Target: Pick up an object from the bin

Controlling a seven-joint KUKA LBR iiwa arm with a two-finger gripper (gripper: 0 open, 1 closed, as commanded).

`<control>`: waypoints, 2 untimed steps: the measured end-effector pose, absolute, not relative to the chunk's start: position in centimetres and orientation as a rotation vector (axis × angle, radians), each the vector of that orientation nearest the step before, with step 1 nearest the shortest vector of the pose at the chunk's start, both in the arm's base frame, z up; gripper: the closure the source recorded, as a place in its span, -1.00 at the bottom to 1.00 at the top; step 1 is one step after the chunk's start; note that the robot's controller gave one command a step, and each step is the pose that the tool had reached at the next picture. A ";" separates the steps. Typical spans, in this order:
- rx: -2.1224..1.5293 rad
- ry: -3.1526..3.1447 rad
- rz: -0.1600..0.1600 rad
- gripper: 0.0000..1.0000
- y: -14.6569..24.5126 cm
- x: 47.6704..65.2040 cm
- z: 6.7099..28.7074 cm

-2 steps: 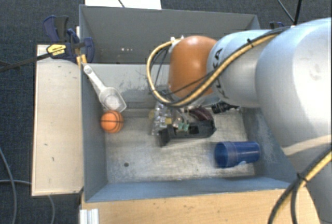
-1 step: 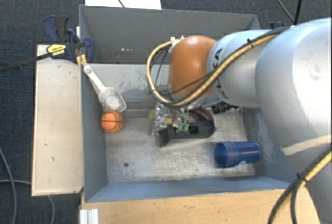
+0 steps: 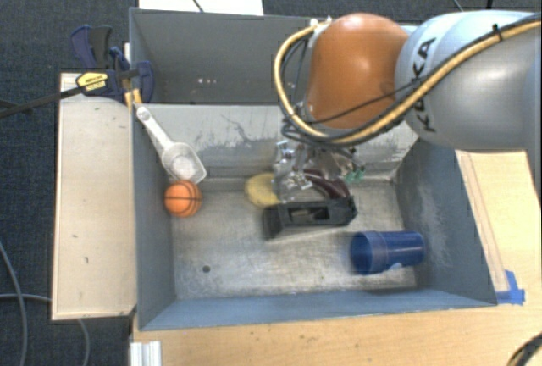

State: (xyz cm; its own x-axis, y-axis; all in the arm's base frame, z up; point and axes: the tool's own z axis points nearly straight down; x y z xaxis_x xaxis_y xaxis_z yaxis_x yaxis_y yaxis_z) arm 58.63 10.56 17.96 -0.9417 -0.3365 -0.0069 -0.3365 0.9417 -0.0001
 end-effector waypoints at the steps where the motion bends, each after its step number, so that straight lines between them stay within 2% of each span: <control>1: -0.533 3.091 0.002 1.00 10.6 58.6 17.9; 2: -0.655 3.068 0.002 1.00 9.6 59.0 22.4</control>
Offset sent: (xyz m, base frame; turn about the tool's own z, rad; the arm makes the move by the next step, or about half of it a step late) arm 0.0029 -0.0098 0.0433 -0.0812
